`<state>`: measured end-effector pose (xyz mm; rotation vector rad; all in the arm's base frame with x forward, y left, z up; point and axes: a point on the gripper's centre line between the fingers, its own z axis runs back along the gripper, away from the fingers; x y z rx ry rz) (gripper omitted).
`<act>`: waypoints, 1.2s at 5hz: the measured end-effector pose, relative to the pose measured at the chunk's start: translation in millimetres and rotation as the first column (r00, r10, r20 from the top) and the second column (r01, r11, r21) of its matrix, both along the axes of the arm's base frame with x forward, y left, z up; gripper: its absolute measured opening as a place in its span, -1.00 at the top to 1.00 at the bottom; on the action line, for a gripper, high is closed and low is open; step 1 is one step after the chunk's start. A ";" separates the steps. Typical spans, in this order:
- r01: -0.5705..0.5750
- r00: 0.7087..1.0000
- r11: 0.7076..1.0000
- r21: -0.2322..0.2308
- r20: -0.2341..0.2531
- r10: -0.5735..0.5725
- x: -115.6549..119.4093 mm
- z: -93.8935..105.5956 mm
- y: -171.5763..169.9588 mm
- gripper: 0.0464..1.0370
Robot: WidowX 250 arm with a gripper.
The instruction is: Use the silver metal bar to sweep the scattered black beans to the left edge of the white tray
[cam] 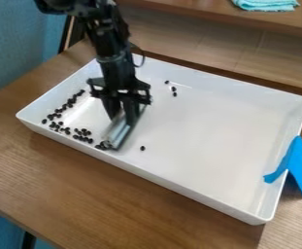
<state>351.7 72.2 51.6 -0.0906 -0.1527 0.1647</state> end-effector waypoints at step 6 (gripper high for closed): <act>-0.003 0.999 0.998 -0.061 -0.039 0.000 -27.9 17.9 108.9 0.34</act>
